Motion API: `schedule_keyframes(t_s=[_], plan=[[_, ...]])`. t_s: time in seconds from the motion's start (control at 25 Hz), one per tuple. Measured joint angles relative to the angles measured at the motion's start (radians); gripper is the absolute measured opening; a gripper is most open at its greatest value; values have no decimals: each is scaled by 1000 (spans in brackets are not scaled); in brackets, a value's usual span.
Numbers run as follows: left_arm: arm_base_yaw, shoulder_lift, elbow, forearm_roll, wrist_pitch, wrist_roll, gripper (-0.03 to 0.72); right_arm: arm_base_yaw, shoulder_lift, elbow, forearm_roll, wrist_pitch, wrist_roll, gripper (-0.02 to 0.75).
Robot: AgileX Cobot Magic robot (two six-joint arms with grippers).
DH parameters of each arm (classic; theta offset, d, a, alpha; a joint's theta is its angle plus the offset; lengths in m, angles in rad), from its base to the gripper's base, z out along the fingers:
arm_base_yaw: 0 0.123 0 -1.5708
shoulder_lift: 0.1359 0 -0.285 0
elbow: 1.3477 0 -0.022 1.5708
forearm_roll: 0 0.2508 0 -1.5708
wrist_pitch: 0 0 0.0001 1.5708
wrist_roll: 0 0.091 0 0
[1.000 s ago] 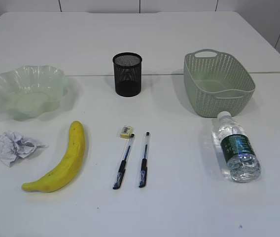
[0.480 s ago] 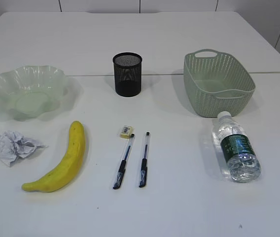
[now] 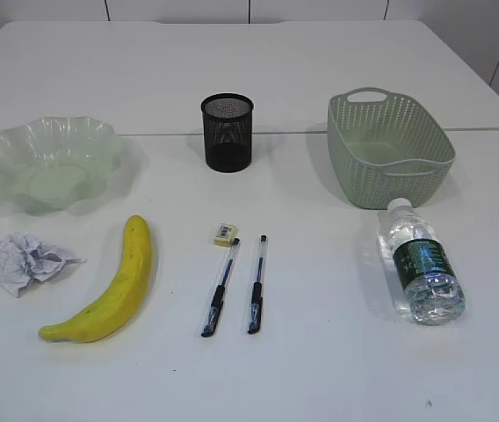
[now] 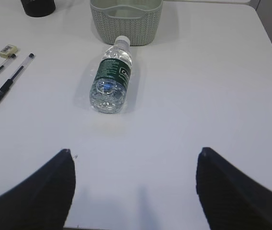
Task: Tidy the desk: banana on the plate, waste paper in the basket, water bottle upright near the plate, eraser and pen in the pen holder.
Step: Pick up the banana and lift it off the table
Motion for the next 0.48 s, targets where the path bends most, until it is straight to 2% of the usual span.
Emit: schedule_keyframes(t_s=[0.48], plan=[[0,0,0,-2,0,0,500,0,0,0,19,0,0,587]])
